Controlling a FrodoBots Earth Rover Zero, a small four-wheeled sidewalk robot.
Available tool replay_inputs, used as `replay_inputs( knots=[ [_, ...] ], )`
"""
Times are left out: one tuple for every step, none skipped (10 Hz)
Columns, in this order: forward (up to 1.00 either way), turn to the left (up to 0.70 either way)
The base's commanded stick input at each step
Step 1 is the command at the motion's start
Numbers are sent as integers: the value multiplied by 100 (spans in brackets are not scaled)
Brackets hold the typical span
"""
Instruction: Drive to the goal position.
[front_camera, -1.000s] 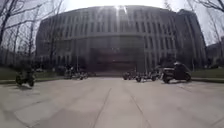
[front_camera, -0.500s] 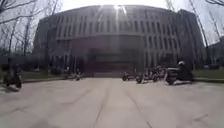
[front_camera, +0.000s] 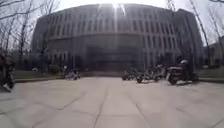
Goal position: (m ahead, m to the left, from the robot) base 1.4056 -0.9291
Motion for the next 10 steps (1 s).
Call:
replay_inputs(
  knots=[
    [100,0],
    [100,0],
    [100,0],
    [100,0],
    [100,0],
    [100,0],
    [100,0],
    [100,0],
    [100,0],
    [100,0]
  ],
)
